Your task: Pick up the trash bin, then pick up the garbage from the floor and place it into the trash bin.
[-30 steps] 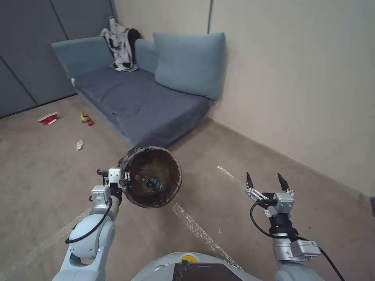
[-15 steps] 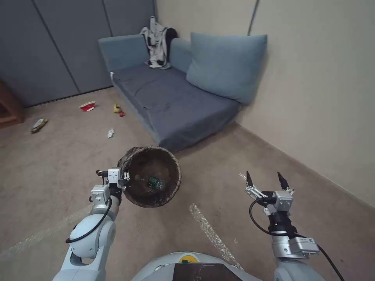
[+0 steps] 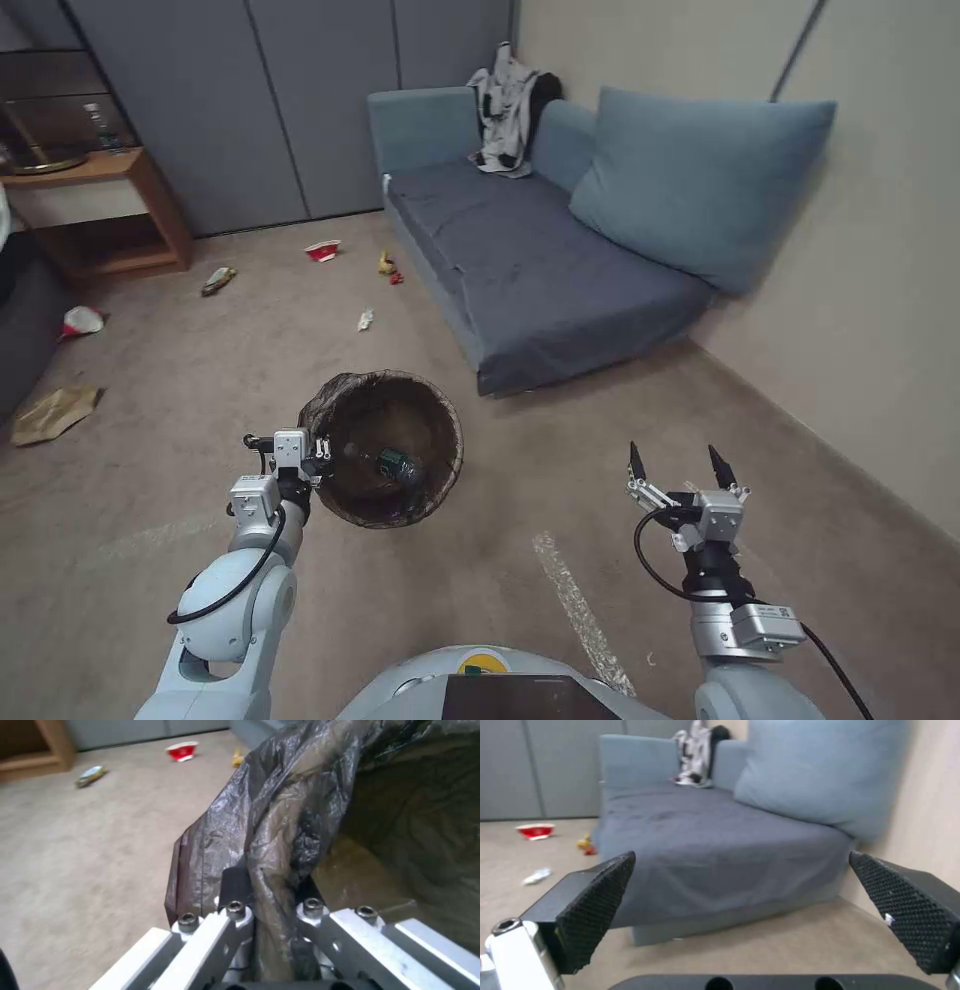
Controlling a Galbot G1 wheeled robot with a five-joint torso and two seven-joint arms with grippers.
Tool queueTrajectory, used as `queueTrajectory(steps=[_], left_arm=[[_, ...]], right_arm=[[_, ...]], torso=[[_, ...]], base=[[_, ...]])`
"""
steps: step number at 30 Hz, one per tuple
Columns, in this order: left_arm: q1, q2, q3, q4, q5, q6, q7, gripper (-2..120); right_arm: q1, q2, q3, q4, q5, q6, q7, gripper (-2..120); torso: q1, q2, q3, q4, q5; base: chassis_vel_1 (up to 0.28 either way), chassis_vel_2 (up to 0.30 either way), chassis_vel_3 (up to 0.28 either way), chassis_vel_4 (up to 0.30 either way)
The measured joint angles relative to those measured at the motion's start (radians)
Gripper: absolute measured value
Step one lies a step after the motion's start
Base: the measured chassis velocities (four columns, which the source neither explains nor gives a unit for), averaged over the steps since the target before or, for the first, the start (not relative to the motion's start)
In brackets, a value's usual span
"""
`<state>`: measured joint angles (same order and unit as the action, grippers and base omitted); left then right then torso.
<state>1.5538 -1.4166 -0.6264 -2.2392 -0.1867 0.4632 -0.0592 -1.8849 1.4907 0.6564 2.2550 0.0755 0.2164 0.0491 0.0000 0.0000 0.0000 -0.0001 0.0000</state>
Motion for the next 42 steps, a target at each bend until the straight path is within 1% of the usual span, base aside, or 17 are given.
queueTrajectory(steps=[4, 9, 19, 27, 31, 33, 42], left_arm=[[0.002, 0.001, 0.001, -0.002, 0.0, -0.001, 0.001, 3], [0.007, 0.002, 0.006, -0.004, 0.001, -0.001, 0.001, 3], [0.011, 0.003, 0.006, -0.01, -0.002, -0.003, 0.001, 3], [0.01, 0.004, 0.006, -0.006, -0.004, -0.022, 0.0, 3], [0.009, 0.006, 0.005, 0.006, 0.001, -0.041, -0.004, 3], [0.007, 0.007, 0.004, 0.012, 0.002, -0.049, -0.005, 3], [0.003, 0.006, -0.002, 0.015, 0.0, -0.05, -0.005, 3]], right_arm=[[-0.001, -0.004, 0.001, 0.0, 0.0, -0.003, -0.002, 100], [-0.004, -0.001, -0.003, 0.001, -0.001, -0.007, 0.001, 100], [-0.008, -0.006, -0.036, 0.001, -0.028, -0.038, 0.069, 100], [-0.003, -0.01, -0.046, 0.004, -0.03, -0.044, 0.078, 100], [0.004, -0.009, -0.048, 0.004, -0.03, -0.052, 0.094, 100], [0.012, -0.009, -0.046, 0.004, -0.029, -0.068, 0.108, 100], [0.028, -0.012, -0.054, 0.001, -0.013, -0.085, 0.094, 100]], torso=[[0.0, 0.0, 0.0, 0.0003, 0.0], [0.0, 0.0, 0.0, 0.0, 0.0], [0.0, 0.0, 0.0, 0.0, 0.0], [0.0, 0.0, 0.0, 0.0003, 0.0], [0.0, 0.0, 0.0, 0.0004, -0.0001], [0.0, 0.0, 0.0, -0.0003, 0.0], [0.0, 0.0, 0.0, 0.0001, 0.0]], base=[[0.116, 0.113, 0.111, 0.112], [0.103, 0.088, 0.104, 0.108], [0.102, 0.095, 0.085, 0.09], [0.092, 0.082, 0.077, 0.082], [0.004, 0.01, 0.013, 0.016], [0.0, 0.0, 0.0, 0.0], [-0.001, 0.006, 0.004, -0.002]])
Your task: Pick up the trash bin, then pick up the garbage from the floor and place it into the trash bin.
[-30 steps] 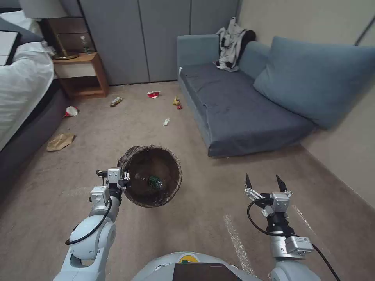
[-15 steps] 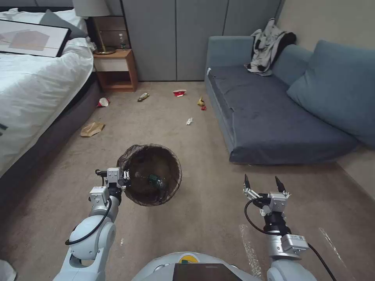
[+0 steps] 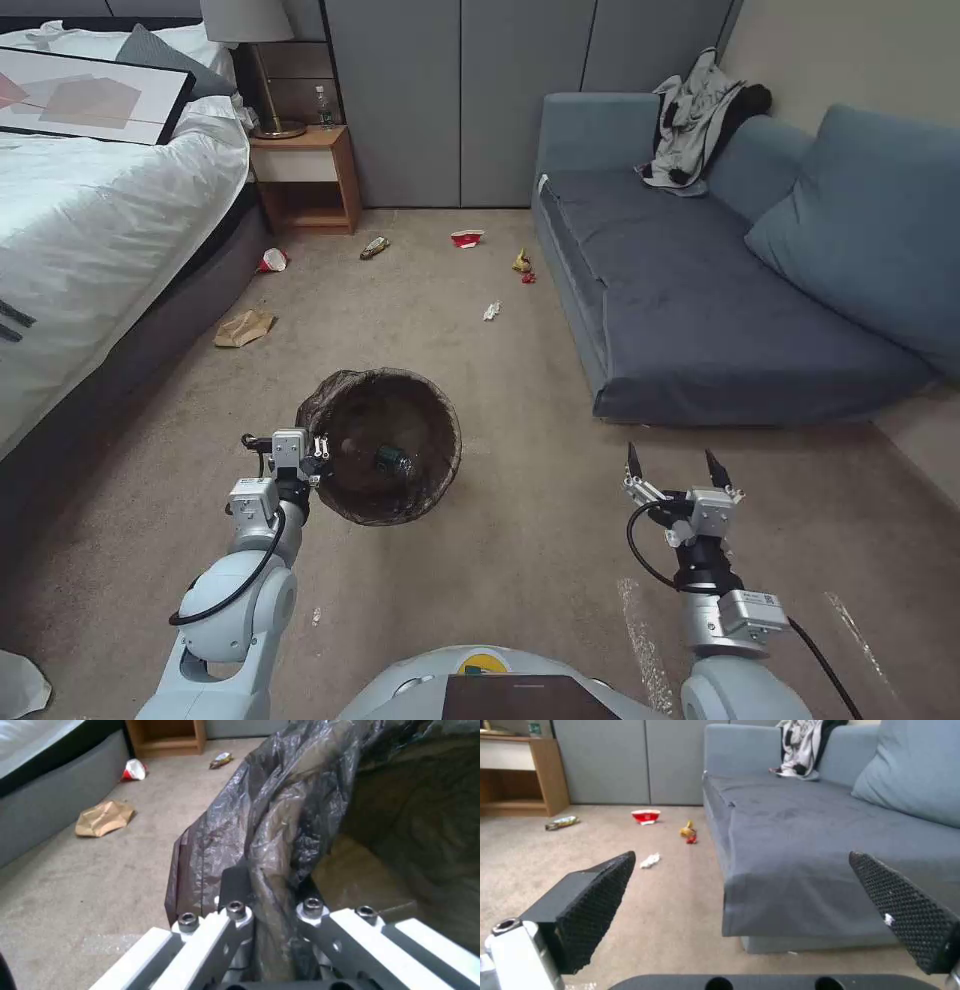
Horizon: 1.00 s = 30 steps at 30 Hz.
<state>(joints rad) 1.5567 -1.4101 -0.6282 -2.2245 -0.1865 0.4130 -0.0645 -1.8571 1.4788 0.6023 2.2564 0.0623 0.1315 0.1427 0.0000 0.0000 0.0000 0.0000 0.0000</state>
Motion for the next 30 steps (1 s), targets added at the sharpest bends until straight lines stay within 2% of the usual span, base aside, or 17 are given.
queueTrajectory(steps=[7, 20, 24, 30], left_arm=[[0.001, -0.002, -0.004, 0.0, -0.003, 0.0, -0.001, 3], [0.006, -0.003, 0.003, -0.003, -0.002, -0.001, 0.0, 3], [0.006, -0.002, 0.003, -0.003, -0.002, -0.003, -0.001, 3], [0.007, -0.003, 0.005, -0.004, -0.002, -0.005, -0.001, 3]], right_arm=[[0.006, -0.002, -0.008, 0.001, 0.0, -0.007, 0.0, 100], [-0.037, -0.002, -0.007, 0.001, -0.003, 0.025, 0.001, 100], [-0.046, -0.004, -0.01, 0.004, -0.005, 0.03, 0.0, 100], [-0.047, -0.004, -0.02, 0.009, -0.012, 0.031, 0.0, 100]], torso=[[0.0, 0.0, 0.0, 0.0002, -0.0001], [0.0, 0.0, 0.0, -0.0004, -0.0001], [0.0, 0.0, 0.0, 0.0004, 0.0001], [0.0, 0.0, 0.0, -0.0003, -0.0004]], base=[[-0.08, 0.102, 0.096, -0.086], [-0.191, 0.192, 0.189, -0.185], [-0.158, 0.177, 0.175, -0.17], [-0.196, 0.175, 0.191, -0.19]])
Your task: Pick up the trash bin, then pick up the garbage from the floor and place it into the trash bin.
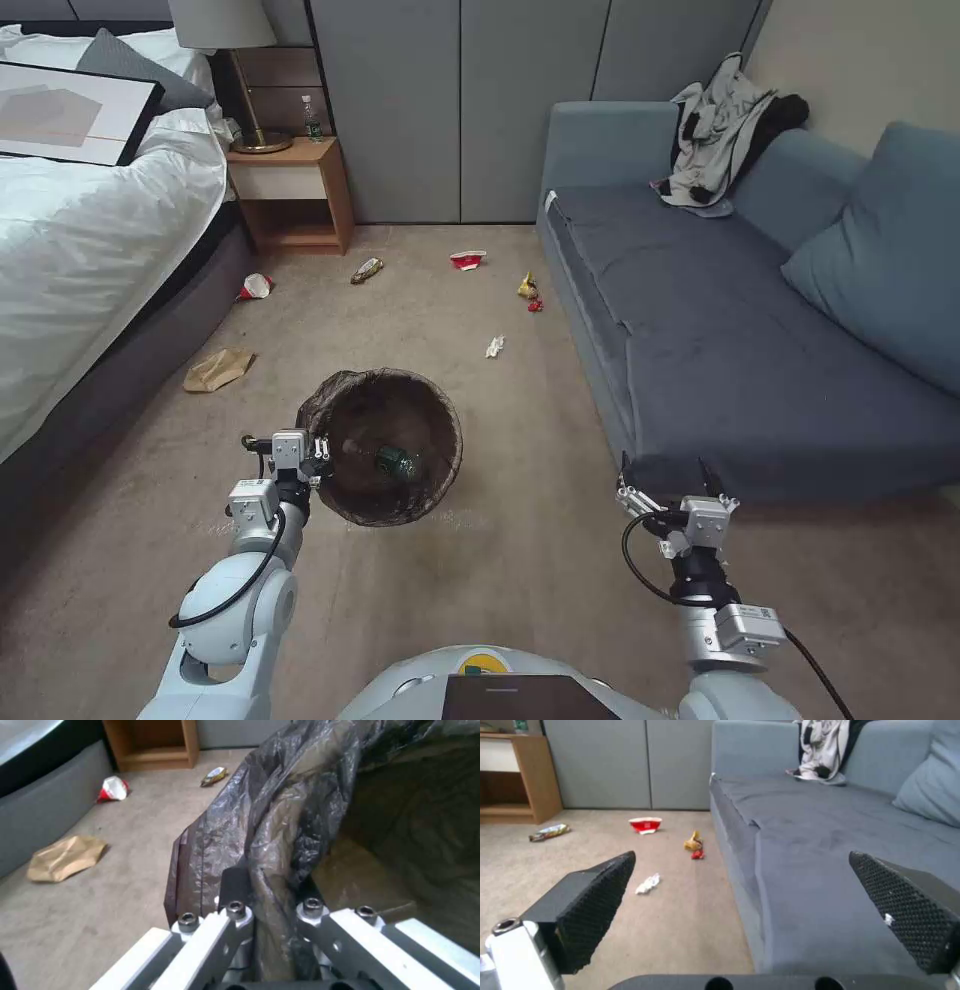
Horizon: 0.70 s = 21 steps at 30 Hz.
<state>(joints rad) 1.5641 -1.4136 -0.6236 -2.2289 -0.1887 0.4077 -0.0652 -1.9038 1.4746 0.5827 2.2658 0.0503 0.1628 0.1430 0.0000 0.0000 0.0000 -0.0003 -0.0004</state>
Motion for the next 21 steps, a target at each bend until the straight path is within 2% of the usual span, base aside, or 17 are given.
queueTrajectory(steps=[21], left_arm=[[0.005, 0.001, -0.003, -0.001, -0.001, -0.012, 0.0, 3]], right_arm=[[-0.001, -0.003, -0.022, 0.005, -0.021, 0.002, 0.015, 100]], torso=[[0.0, 0.0, 0.0, 0.0004, 0.0004]], base=[[-0.215, 0.219, 0.223, -0.222]])
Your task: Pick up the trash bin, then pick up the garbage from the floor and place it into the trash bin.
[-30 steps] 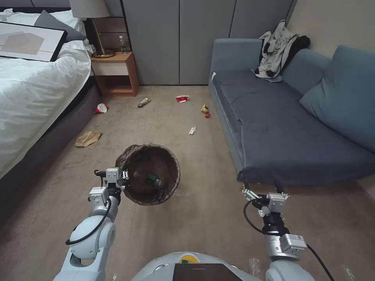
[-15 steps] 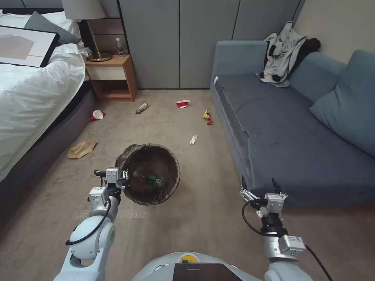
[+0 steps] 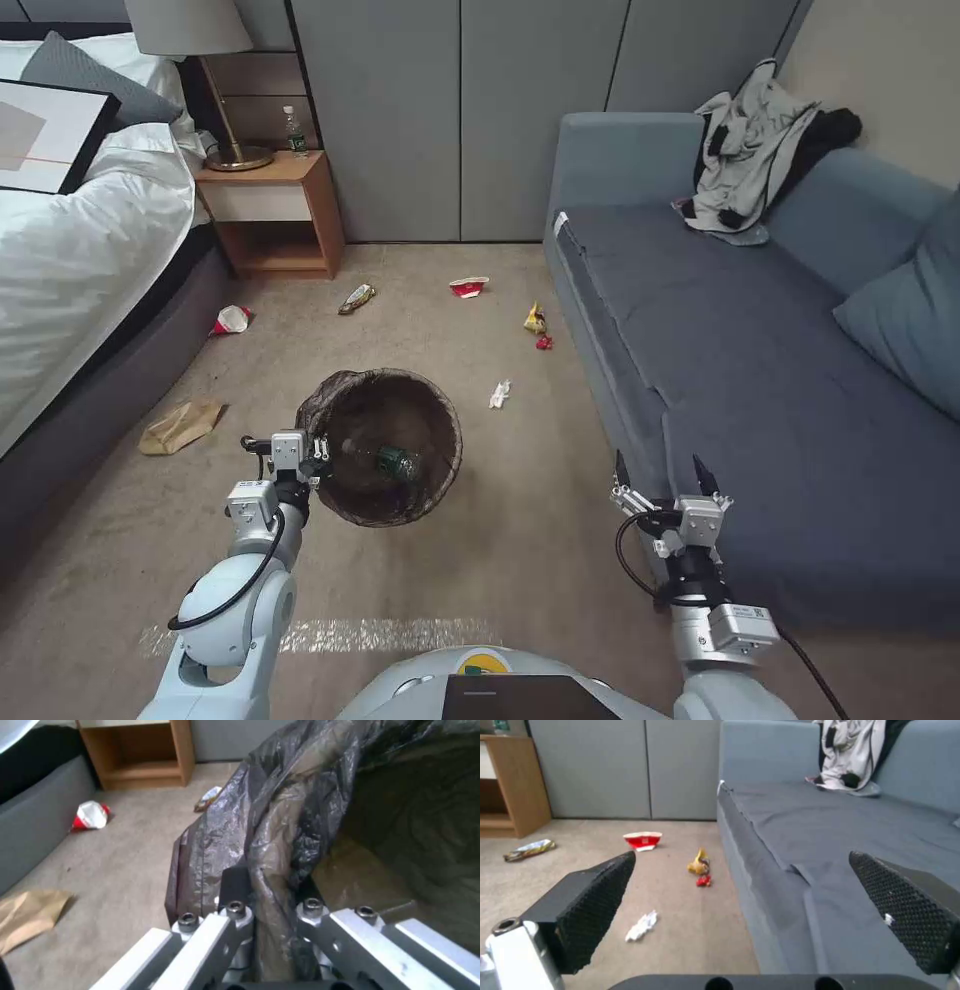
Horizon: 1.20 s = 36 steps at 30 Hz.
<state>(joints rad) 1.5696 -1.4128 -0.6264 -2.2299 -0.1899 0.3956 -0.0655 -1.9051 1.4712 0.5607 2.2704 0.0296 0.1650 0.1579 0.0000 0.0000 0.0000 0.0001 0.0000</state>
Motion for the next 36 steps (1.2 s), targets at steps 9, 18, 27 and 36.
queueTrajectory(steps=[9, 18, 27, 36], left_arm=[[0.002, 0.003, -0.001, 0.0, -0.003, -0.006, 0.001, 3], [0.001, 0.006, -0.001, 0.005, -0.006, -0.007, 0.001, 3], [0.0, 0.008, -0.006, 0.006, -0.008, -0.008, 0.001, 3], [0.0, 0.013, -0.02, 0.008, -0.006, -0.003, 0.004, 3]], right_arm=[[-0.003, -0.001, -0.008, 0.003, -0.01, 0.002, 0.008, 100], [-0.001, -0.002, -0.023, 0.001, -0.021, 0.004, 0.014, 100], [0.02, -0.011, -0.036, 0.001, -0.066, -0.016, 0.032, 100], [0.06, -0.016, -0.031, 0.006, -0.048, -0.081, 0.011, 100]], torso=[[0.0, 0.0, 0.0, 0.0, 0.0002], [0.0, 0.0, 0.0, -0.0001, 0.0002], [0.0, 0.0, 0.0, 0.0, -0.0002], [0.0, 0.0, 0.0, -0.0002, 0.0]], base=[[-0.208, 0.197, 0.209, -0.217], [-0.221, 0.215, 0.21, -0.222], [-0.188, 0.184, 0.183, -0.191], [-0.031, 0.045, 0.037, -0.034]])
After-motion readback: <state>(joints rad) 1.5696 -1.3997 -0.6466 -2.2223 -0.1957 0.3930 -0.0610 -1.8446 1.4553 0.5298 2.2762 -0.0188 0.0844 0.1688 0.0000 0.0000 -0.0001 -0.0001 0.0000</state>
